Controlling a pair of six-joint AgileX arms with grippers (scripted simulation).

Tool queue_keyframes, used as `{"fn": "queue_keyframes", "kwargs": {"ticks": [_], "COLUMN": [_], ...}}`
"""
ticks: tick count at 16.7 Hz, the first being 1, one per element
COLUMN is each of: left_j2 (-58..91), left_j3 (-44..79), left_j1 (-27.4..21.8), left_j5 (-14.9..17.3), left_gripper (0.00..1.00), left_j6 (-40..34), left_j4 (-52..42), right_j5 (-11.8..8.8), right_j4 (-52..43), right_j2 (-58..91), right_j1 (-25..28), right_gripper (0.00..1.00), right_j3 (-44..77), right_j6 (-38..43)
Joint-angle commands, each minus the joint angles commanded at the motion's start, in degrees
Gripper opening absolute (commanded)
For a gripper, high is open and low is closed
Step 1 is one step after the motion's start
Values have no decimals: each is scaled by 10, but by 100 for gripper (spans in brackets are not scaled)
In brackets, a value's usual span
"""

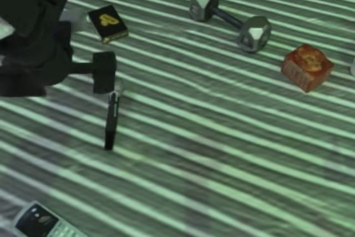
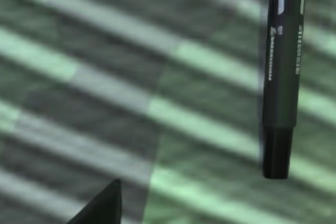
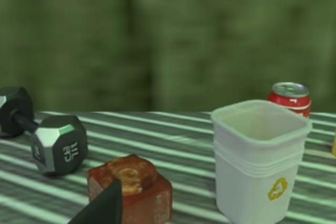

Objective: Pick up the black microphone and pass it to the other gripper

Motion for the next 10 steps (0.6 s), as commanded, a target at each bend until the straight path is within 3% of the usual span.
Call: {"fn": "queue_keyframes", "kwargs": {"ticks": [5, 10], "left_j2": [166, 203], "left_j3": [130, 164], "left_j1": [-32, -40], "left_j5": [-1, -1], "left_gripper": [100, 100], "left_j6": [-30, -37], "left_j4": [-79, -97], "right_j5": [0, 0], "right_j4": [0, 0], "right_j2": [0, 0], "right_j1": [0, 0], "right_gripper": [100, 100], "right_j3": [0, 0], "right_j6": [0, 0]}}
